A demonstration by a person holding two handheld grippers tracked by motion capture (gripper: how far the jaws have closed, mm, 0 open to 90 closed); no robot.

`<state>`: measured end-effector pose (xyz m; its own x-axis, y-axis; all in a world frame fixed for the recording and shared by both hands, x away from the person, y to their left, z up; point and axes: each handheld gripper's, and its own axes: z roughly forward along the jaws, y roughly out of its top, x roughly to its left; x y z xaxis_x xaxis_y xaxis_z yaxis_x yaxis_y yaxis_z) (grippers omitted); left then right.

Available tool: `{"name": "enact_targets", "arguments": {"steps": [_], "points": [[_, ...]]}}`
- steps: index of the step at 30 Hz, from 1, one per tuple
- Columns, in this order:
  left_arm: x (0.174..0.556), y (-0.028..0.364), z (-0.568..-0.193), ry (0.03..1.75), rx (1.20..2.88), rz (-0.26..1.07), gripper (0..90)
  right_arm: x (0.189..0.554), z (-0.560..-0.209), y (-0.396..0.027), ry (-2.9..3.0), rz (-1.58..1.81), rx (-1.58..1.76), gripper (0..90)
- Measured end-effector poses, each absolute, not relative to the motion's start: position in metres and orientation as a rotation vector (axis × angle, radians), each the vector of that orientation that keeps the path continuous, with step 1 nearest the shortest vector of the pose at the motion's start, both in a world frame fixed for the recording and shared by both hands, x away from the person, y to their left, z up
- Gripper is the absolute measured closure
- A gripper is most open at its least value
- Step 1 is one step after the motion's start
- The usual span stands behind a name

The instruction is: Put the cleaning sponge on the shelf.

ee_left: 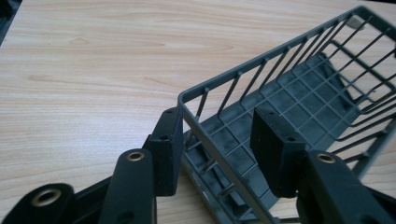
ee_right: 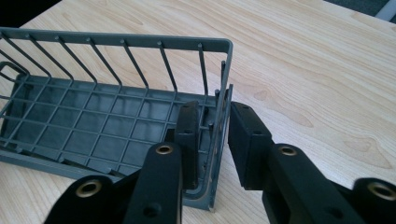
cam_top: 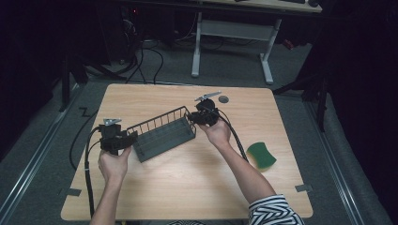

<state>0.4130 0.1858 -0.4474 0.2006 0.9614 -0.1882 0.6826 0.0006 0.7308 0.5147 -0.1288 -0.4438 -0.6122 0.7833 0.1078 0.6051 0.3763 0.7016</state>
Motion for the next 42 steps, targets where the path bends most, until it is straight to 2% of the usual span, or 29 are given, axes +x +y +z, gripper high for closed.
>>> {"name": "enact_targets", "arguments": {"steps": [5, 17, 42], "points": [[0.412, 0.185, -0.450, 1.552, 1.763, 0.494, 61.5, 0.515, -0.444, -0.129, 2.411, 1.064, 1.216, 79.0], [0.411, 0.180, -0.446, 1.528, 1.785, 0.477, 65.1, 0.509, -0.445, -0.138, 2.415, 1.073, 1.239, 78.9], [0.428, 0.126, -0.445, 1.381, 1.886, 0.412, 67.5, 0.473, -0.443, -0.209, 2.344, 1.051, 1.343, 76.4]]}}
